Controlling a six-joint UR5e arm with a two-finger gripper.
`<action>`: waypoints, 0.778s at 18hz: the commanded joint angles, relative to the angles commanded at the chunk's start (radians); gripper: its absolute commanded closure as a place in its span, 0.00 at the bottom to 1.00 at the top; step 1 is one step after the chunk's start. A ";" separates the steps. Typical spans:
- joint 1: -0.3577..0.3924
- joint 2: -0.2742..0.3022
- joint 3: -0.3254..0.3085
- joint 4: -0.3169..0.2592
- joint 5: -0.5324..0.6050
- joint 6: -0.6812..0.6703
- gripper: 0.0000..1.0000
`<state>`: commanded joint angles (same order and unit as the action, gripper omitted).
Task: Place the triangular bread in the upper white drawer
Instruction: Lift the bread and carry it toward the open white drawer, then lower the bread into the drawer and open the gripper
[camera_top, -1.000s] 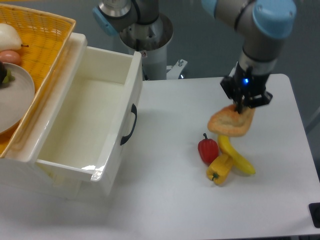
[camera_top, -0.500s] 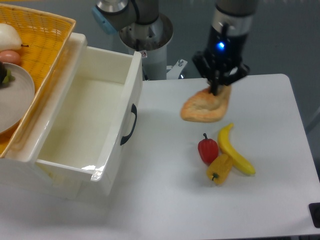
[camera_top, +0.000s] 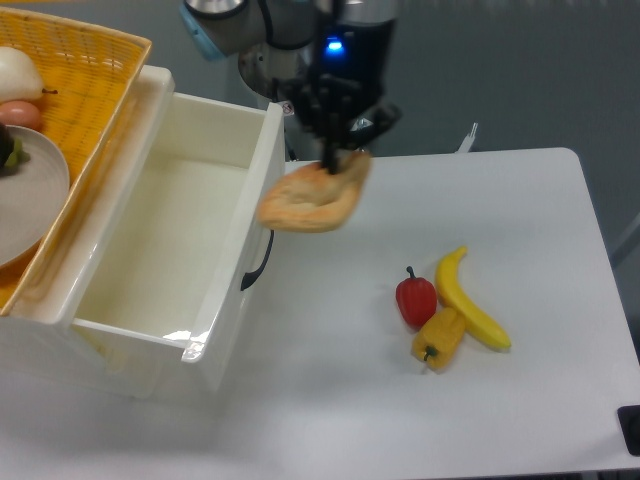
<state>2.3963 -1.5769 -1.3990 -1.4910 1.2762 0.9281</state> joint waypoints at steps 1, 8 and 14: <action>-0.014 -0.002 -0.002 0.003 0.002 -0.009 1.00; -0.088 -0.012 -0.034 0.006 0.008 -0.025 1.00; -0.118 -0.043 -0.052 0.023 0.018 -0.025 1.00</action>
<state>2.2780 -1.6198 -1.4511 -1.4680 1.2946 0.9035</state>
